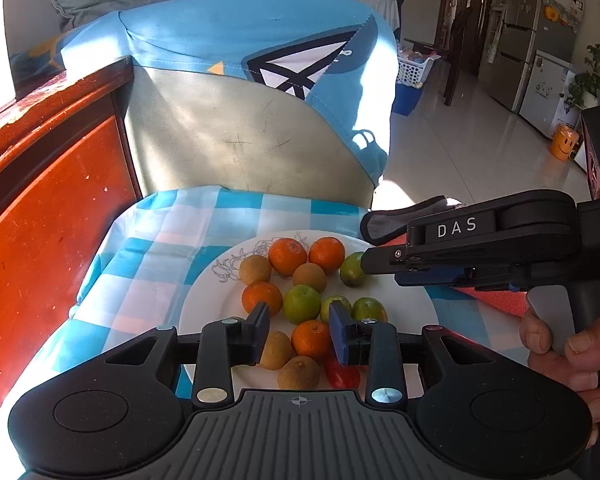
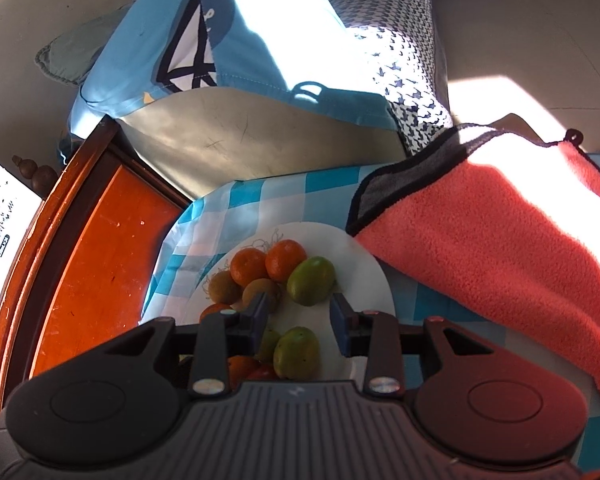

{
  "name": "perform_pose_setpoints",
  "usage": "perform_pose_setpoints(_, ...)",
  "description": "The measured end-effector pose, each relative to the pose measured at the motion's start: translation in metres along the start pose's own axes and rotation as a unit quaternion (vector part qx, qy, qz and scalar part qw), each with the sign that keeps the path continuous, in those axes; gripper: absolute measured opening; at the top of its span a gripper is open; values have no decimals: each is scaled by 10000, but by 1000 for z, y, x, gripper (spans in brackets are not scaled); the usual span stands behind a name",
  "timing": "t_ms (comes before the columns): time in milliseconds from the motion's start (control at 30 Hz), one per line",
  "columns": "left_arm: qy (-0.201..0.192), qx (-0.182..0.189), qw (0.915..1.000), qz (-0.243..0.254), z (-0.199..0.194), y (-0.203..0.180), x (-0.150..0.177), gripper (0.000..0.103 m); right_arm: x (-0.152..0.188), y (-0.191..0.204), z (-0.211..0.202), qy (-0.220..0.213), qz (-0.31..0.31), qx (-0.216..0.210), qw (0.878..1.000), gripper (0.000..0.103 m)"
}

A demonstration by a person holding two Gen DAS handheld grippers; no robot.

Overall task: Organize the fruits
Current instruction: 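Carry the tomato and green-yellow fruit over the white plate and lower them, then open both tools to release the fruits onto the plate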

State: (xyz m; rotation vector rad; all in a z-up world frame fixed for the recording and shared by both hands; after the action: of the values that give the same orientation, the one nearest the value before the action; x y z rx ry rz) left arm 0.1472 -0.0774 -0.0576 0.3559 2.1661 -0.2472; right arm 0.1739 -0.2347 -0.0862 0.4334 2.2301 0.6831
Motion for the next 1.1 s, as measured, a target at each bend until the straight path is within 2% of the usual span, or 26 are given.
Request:
perform_pose_setpoints(133, 2, -51, 9999, -148, -10, 3, 0, 49, -6, -2, -3, -105, 28, 29, 9999, 36)
perform_pose_setpoints(233, 44, -104, 9998, -145, -17, 2, 3, 53, -5, -2, -3, -83, 3, 73, 9999, 37)
perform_pose_setpoints(267, 84, -150, 9998, -119, -19, 2, 4, 58, -4, -2, -2, -48, -6, 89, 9999, 37)
perform_pose_setpoints(533, 345, -321, 9988, -149, -36, 0, 16, 80, 8, 15, -18, 40, -566, 294, 9980, 40)
perform_pose_setpoints(667, 452, -441, 9979, -128, -47, -2, 21, 89, 13, 24, -30, 47, -927, 520, 9943, 50)
perform_pose_setpoints(933, 785, -712, 9936, -396, -52, 8, 23, 95, 19, 20, -49, 84, -1142, 967, 9887, 66)
perform_pose_setpoints(1100, 983, -928, 9897, -476, -49, 12, 22, 96, 24, 21, -65, 102, -1459, 1317, 9804, 82)
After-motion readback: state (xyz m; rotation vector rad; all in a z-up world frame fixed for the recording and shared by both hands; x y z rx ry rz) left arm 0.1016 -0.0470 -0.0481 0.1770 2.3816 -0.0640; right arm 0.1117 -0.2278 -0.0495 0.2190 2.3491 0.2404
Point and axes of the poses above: each gripper's, at about its wrist camera, not at the fingertips, and z roughly the way its jaws point, y to its left, x to its underside, the point moved 7 cm from there along z, roughly the way its jaws point, and after that the axes turned 9 degrees about -y, right-handed, at the moved point
